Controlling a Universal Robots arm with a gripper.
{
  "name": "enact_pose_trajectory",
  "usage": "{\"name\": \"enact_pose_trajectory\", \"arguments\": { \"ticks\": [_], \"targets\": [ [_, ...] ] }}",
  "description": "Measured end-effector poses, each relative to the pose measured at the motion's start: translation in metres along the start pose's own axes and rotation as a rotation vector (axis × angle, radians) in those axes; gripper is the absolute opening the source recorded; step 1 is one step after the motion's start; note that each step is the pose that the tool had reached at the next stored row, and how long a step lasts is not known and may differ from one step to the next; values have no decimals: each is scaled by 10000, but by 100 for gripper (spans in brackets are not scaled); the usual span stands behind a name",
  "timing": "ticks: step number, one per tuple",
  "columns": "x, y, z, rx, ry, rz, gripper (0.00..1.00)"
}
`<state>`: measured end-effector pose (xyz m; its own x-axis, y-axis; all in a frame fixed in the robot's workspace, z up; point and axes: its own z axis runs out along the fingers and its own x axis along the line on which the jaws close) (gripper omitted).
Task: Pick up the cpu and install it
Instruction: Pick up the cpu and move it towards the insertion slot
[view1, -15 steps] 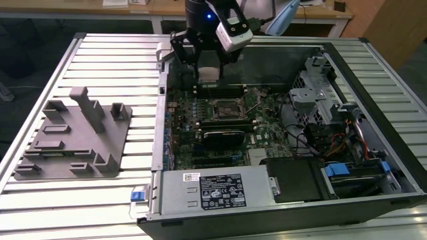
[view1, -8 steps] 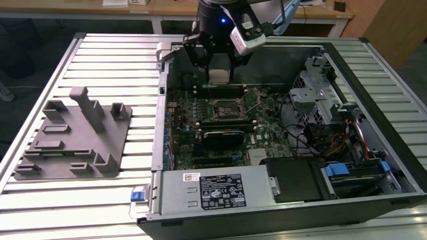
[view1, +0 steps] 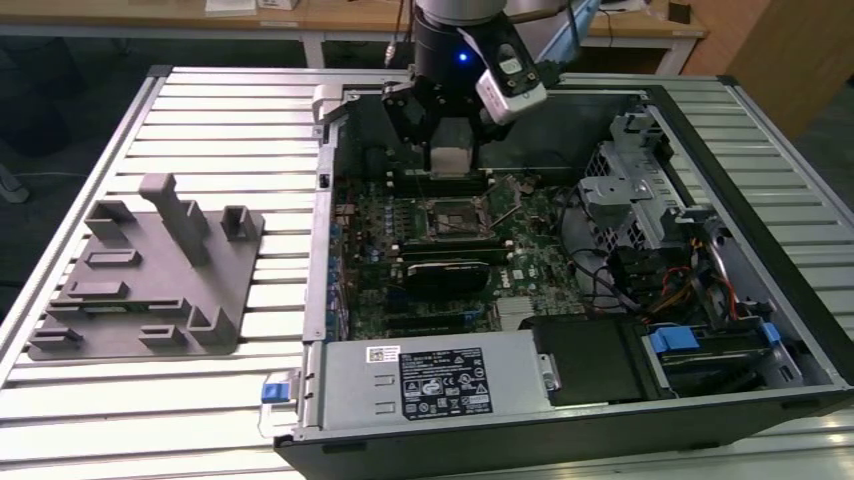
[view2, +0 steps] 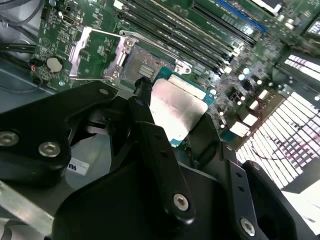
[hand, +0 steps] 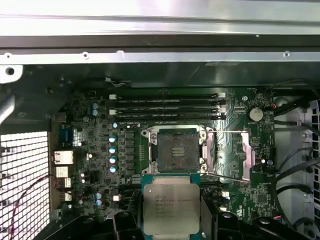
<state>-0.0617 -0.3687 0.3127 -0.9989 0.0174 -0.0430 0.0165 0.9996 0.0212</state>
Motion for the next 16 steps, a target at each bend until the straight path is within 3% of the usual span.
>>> {"name": "enact_pose_trajectory", "arguments": {
  "ticks": [6,7,16],
  "targets": [
    [-52,-1,112,0,18,-1,55],
    [-89,0,167,1,36,0,55],
    [-146,48,303,2,92,2,55]
  ]
}}
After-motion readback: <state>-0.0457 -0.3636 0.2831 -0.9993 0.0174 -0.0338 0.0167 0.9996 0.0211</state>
